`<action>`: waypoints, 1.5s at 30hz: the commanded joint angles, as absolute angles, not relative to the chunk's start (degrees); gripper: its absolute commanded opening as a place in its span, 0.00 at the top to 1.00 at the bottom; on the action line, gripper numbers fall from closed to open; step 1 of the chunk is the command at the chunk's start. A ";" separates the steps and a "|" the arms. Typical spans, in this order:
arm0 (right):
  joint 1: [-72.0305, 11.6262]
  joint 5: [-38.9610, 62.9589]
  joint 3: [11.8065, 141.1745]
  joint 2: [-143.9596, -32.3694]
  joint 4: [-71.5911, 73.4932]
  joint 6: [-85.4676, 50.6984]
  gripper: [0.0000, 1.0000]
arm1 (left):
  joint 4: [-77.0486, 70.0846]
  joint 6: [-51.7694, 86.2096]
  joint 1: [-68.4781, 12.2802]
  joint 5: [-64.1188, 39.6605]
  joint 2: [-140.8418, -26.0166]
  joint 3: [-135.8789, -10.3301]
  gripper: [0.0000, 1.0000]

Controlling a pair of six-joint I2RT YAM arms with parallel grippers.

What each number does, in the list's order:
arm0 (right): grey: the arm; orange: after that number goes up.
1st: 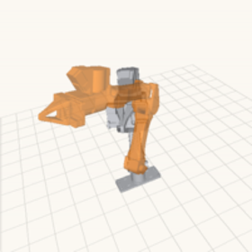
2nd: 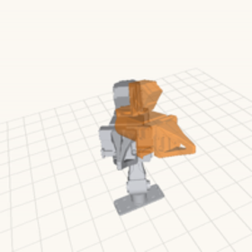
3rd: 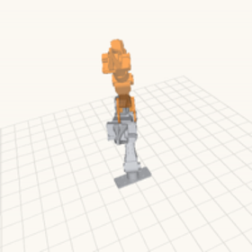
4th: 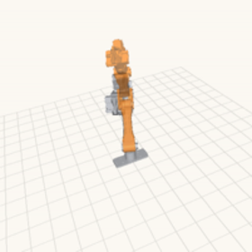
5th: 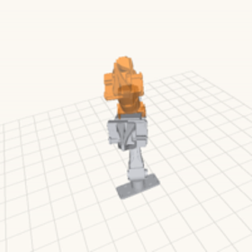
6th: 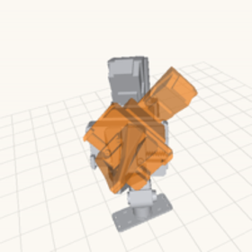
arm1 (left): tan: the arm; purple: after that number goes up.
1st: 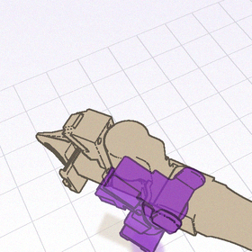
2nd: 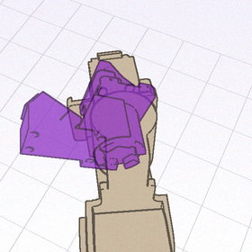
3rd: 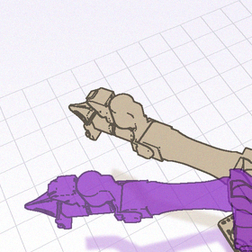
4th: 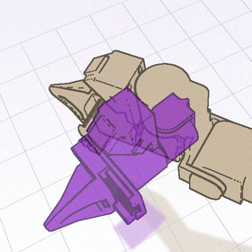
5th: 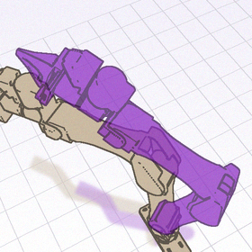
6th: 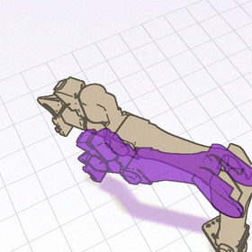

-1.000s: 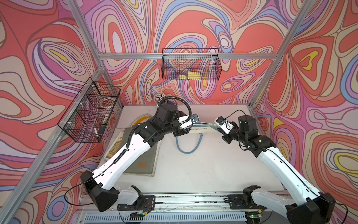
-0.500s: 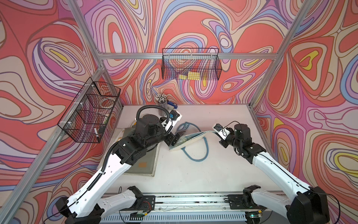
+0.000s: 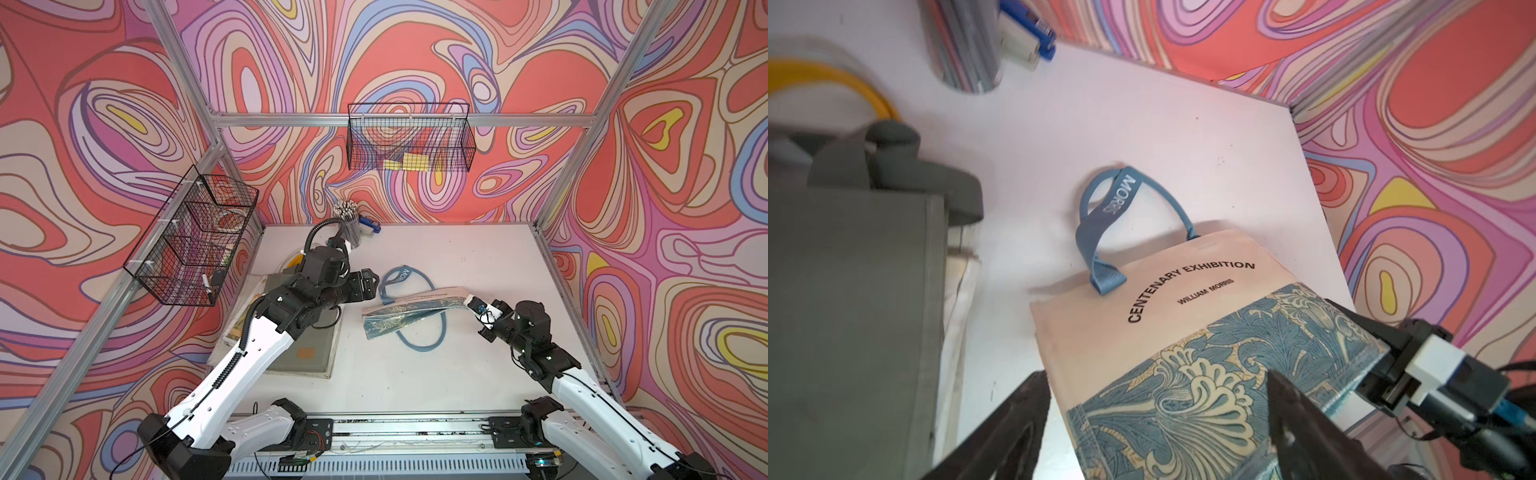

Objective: Put away the canvas bag
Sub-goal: Place the canvas bag at the center of the board.

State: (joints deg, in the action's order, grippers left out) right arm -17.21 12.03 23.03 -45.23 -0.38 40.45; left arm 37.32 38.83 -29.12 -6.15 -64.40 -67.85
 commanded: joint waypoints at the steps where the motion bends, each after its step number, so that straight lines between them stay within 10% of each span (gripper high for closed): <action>1: -17.22 12.60 22.99 -43.78 -0.05 44.91 1.00 | 38.55 53.16 -26.71 -11.60 -62.96 -63.21 0.15; 33: -17.31 16.29 23.25 -38.67 -16.93 55.64 1.00 | 7.27 89.39 -25.57 -24.74 -69.99 -30.95 0.02; 36: -17.35 17.17 23.62 -38.77 -18.04 55.74 1.00 | 5.23 90.47 -25.57 -23.79 -70.83 -30.20 0.10; 45: -17.31 20.91 25.75 -38.69 -24.85 58.04 1.00 | -1.45 90.39 -25.50 -24.07 -72.68 -31.09 0.90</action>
State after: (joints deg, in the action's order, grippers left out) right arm -16.97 16.51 24.23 -38.87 -20.58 56.99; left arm 3.33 89.62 -25.39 -23.42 -72.31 -30.65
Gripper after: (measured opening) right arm 0.095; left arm 0.210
